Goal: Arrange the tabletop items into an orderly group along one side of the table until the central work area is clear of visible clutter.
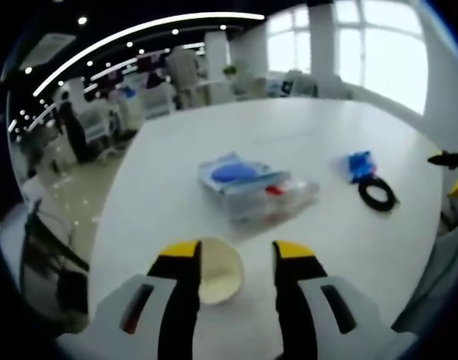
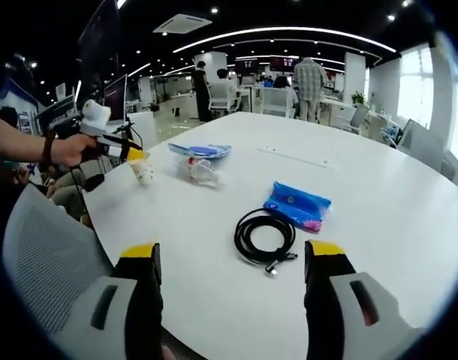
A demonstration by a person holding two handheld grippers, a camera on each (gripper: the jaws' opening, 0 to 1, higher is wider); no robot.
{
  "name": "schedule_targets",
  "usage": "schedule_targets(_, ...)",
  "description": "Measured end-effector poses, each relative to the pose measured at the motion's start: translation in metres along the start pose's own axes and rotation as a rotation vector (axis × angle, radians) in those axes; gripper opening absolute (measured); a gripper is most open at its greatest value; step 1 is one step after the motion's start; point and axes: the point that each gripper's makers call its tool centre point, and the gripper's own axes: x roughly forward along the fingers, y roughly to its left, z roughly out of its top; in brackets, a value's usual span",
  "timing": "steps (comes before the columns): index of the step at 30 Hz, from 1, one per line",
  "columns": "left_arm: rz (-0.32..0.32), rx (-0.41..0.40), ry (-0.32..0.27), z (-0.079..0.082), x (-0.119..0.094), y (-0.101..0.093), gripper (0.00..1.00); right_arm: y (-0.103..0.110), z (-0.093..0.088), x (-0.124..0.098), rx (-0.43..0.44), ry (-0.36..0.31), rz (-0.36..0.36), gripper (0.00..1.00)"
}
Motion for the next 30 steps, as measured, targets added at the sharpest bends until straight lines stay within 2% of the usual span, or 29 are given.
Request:
schedule_targets(10,-0.023,0.036,-0.04,0.029,0.007,-0.004,0.44,0.003,-0.002,0.0,0.006,0.004,0.005,0.78)
schedule_targets(23,-0.052,0.084,-0.036,0.042,0.029,-0.014,0.47,0.001,-0.005,-0.005,0.022,0.002,-0.006,0.76)
schedule_targets(30,-0.068,0.035,-0.032,0.044,0.04,-0.021,0.47,0.001,-0.006,-0.005,0.025,0.004,-0.003,0.76)
